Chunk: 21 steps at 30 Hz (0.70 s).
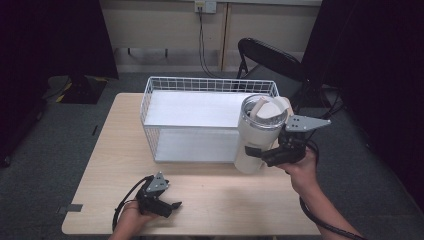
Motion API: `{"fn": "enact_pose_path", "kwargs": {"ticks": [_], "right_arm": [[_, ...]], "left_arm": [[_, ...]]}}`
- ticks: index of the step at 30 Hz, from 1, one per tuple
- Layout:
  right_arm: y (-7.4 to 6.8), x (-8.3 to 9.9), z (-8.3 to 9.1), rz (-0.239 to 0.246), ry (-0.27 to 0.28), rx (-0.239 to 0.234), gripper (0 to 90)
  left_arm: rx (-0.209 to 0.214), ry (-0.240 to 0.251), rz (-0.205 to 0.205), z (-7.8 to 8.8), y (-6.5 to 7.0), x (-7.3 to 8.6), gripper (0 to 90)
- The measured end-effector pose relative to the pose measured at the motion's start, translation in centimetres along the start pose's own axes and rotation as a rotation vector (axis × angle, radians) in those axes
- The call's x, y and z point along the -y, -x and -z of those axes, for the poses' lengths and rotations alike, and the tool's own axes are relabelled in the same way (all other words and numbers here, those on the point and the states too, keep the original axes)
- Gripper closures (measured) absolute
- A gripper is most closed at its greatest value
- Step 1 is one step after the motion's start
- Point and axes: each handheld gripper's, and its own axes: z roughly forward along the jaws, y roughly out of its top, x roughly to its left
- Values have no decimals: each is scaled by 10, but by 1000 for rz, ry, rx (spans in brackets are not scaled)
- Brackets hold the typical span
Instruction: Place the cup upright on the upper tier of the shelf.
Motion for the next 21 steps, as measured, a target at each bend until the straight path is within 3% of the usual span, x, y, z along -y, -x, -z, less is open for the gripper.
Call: {"fn": "enact_pose_path", "kwargs": {"ticks": [21], "right_arm": [[-1,-53,-10,7,-23,-14,93]], "left_arm": [[0,5,4,0,0,0,97]]}}
